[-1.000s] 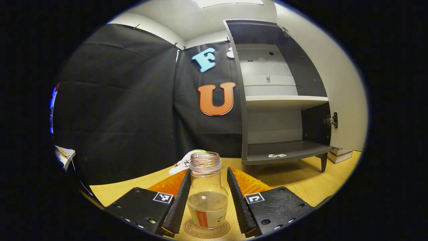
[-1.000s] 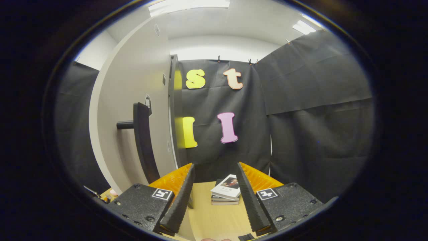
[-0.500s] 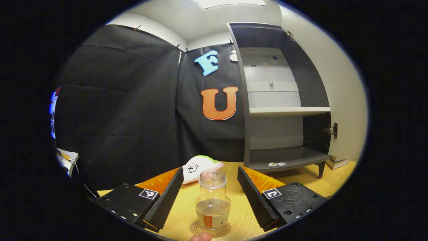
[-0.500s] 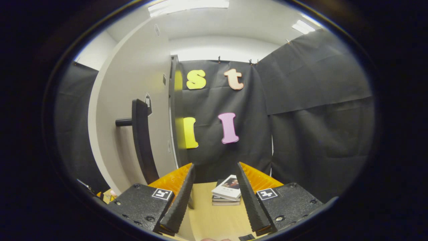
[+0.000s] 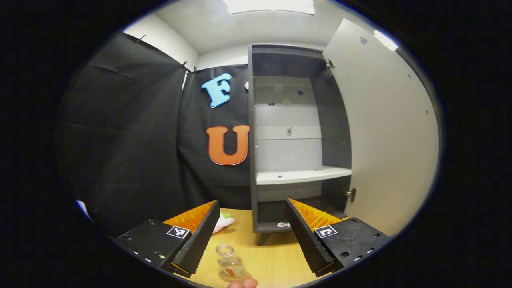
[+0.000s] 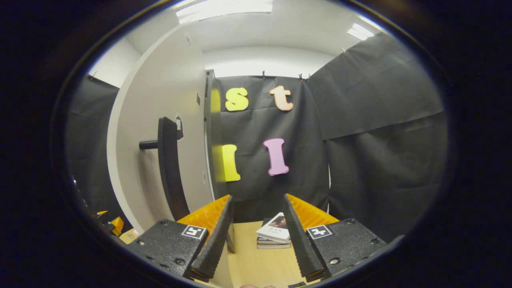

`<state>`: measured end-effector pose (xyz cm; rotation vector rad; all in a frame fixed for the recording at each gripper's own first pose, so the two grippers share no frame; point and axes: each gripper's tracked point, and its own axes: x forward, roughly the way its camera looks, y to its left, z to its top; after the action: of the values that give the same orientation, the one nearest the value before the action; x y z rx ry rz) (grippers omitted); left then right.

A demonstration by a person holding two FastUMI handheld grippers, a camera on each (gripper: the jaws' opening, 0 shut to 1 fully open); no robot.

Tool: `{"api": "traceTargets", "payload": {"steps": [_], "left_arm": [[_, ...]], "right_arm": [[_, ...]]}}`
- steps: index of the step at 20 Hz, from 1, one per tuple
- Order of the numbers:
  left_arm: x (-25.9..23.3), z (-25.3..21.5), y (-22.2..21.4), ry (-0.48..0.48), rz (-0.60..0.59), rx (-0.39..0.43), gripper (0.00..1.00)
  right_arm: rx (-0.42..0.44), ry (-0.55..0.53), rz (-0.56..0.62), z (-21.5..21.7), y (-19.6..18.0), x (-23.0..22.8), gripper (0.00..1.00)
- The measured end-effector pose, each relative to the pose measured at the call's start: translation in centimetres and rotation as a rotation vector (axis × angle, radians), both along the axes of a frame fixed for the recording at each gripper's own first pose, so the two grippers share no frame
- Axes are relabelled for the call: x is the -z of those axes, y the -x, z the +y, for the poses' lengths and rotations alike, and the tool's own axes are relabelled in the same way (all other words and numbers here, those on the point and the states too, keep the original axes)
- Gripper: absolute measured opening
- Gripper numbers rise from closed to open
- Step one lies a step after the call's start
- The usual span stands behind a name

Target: Open the cabinet door with the right hand, grasp the bottle in the cabinet with the left hand and place it on the coaster, then close the cabinet door with the right hand.

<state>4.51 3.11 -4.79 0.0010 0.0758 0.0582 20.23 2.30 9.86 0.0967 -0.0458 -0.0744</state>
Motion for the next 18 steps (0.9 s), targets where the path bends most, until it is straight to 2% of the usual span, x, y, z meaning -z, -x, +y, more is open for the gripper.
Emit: {"api": "traceTargets", "payload": {"steps": [2, 7, 8, 9, 15, 17, 18], "left_arm": [[-2.4, -1.2, 0.1, 0.034, 0.001, 0.033, 0.96], [-5.9, -2.2, 0.8, 0.028, -0.025, 0.053, 0.97], [-5.9, -2.4, 0.9, 0.027, -0.027, 0.054, 1.0], [-5.8, -2.5, 1.0, 0.025, -0.025, 0.055, 0.97], [-5.5, -2.1, 1.7, -0.004, -0.034, 0.047, 0.97], [-5.6, -2.0, 1.8, -0.009, -0.046, 0.045, 0.97], [-5.6, -2.1, 1.9, -0.008, -0.048, 0.05, 1.0]], "right_arm": [[-0.02, -0.035, 0.009, 0.2, -0.2, 0.3, 0.77], [-0.055, -0.103, -0.006, 0.4, -0.4, 0.7, 0.77], [-0.057, -0.11, -0.005, 0.5, -0.4, 0.7, 0.77], [-0.059, -0.107, -0.008, 0.6, -0.4, 0.7, 0.77], [-0.064, 0.039, -0.019, 2.3, 0.0, -0.2, 0.76], [-0.099, 0.032, -0.014, 4.0, 0.3, 0.1, 0.76], [-0.131, 0.013, -0.011, 5.1, 0.3, 0.2, 0.76]]}}
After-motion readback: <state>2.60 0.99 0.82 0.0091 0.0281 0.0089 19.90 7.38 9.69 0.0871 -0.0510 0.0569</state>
